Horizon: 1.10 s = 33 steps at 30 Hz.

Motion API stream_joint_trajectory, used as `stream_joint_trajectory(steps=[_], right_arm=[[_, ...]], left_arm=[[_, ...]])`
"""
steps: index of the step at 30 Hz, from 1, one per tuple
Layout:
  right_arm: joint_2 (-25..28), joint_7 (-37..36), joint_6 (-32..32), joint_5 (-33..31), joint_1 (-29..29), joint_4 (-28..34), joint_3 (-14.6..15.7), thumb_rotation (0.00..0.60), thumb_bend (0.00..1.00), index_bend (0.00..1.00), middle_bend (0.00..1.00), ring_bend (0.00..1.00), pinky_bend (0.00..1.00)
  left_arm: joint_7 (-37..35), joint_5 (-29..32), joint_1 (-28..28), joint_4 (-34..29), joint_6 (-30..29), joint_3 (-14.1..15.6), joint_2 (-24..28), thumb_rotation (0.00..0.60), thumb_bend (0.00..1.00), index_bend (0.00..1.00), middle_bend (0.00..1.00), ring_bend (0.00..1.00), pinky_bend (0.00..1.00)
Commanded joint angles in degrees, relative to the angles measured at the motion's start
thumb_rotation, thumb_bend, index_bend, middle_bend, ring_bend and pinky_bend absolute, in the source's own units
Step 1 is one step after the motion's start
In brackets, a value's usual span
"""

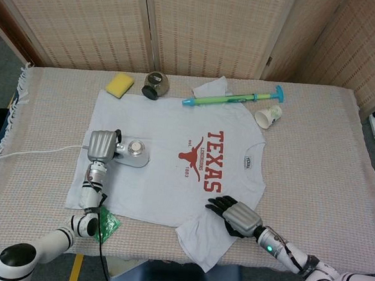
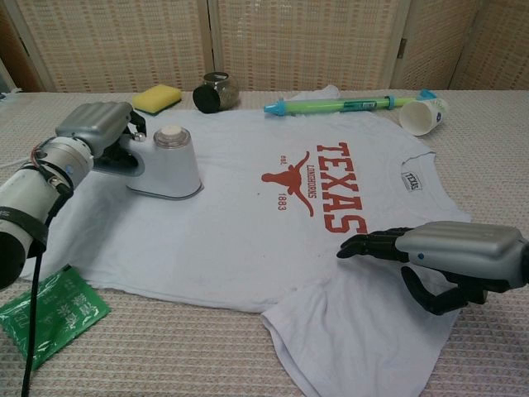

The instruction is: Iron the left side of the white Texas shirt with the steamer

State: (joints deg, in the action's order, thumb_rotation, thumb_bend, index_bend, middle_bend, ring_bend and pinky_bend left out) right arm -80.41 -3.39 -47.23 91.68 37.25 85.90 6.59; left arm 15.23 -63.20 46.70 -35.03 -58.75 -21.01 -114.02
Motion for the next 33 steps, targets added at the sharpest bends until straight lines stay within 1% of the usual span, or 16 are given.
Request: stream_joint_trajectory(steps=[1, 4, 7, 10, 12, 16, 18, 22, 24, 26, 29, 33], right_arm=[[-0.12, 0.19, 0.1, -0.1, 0.09, 0.05, -0.03, 0.549, 1.0, 0.0, 0.0, 0.0, 0.06], [-0.16, 0.42, 0.19, -0.19, 0.19, 0.21, -0.05, 0.552, 1.0, 0.0, 0.0, 0.0, 0.06], [-0.16, 0.54, 0.12, -0.24, 0.24, 0.31, -0.08, 0.55, 1.0, 0.0, 0.0, 0.0, 0.06], [-0.24, 0.37, -0.09, -0.26, 0.27, 0.28, -0.18, 0.55, 1.0, 0.0, 0.0, 0.0, 0.06], [-0.29, 0.14, -0.32, -0.13, 0.27, 0.19, -0.19, 0.55, 1.0, 0.0, 0.0, 0.0, 0.06], [-0.13, -0.32, -0.75, 0.31, 0.28, 0.06, -0.03, 0.549, 1.0, 0.0, 0.0, 0.0, 0.06], [0.1, -0.36, -0.91, 0.44, 0.24, 0.12, 0.1, 0.549, 1.0, 0.0, 0.0, 0.0, 0.06], [0.57, -0.19, -1.39, 0.5, -0.04, 0.46, 0.35, 0.55, 1.0, 0.0, 0.0, 0.0, 0.06], [0.7, -0.08, -1.59, 0.45, -0.19, 0.65, 0.42, 0.551, 1.0, 0.0, 0.0, 0.0, 0.06], [0.77, 0.05, -1.81, 0.44, -0.35, 0.8, 0.48, 0.552, 1.0, 0.0, 0.0, 0.0, 0.06], [0.83, 0.32, -1.83, 0.37, -0.49, 0.99, 0.63, 0.55, 1.0, 0.0, 0.0, 0.0, 0.06], [0.92, 0.84, -1.68, 0.23, -0.54, 1.24, 0.72, 0.551, 1.0, 0.0, 0.0, 0.0, 0.06]], left_arm=[[-1.59, 2.72, -0.73, 5.23, 2.45, -1.93, 0.44, 0.6, 0.95, 0.81, 0.96, 0.94, 0.81], [-2.98, 3.96, -1.62, 8.59, 4.4, -2.55, 1.1, 0.6, 0.95, 0.81, 0.96, 0.94, 0.81], [-4.78, 3.68, -2.74, 10.87, 5.12, -2.2, 2.48, 0.6, 0.95, 0.81, 0.96, 0.94, 0.81], [-8.74, 3.46, -3.99, 10.11, 5.77, -2.37, 4.7, 0.6, 0.95, 0.81, 0.96, 0.94, 0.81], [-11.57, 2.31, -4.9, 7.76, 5.56, -1.71, 6.42, 0.6, 0.95, 0.81, 0.96, 0.93, 0.81], [-16.4, -3.31, -7.56, 0.05, 0.62, 2.07, 10.09, 0.6, 0.95, 0.81, 0.96, 0.93, 0.81], [-18.11, -6.45, -8.95, -5.07, -2.35, 4.27, 11.77, 0.6, 0.95, 0.81, 0.96, 0.93, 0.8], [-17.98, -11.46, -10.84, -14.53, -5.78, 8.5, 14.26, 0.6, 0.95, 0.81, 0.96, 0.93, 0.8], [-17.29, -13.15, -11.32, -17.74, -6.66, 10.07, 14.77, 0.6, 0.95, 0.81, 0.96, 0.93, 0.8], [-16.73, -14.77, -11.74, -20.64, -7.96, 11.28, 14.86, 0.6, 0.95, 0.81, 0.96, 0.93, 0.8], [-16.63, -16.29, -12.13, -23.56, -9.27, 12.3, 14.53, 0.6, 0.95, 0.81, 0.96, 0.93, 0.8], [-16.12, -17.24, -12.07, -23.9, -9.85, 12.78, 13.62, 0.6, 0.95, 0.81, 0.96, 0.93, 0.8]])
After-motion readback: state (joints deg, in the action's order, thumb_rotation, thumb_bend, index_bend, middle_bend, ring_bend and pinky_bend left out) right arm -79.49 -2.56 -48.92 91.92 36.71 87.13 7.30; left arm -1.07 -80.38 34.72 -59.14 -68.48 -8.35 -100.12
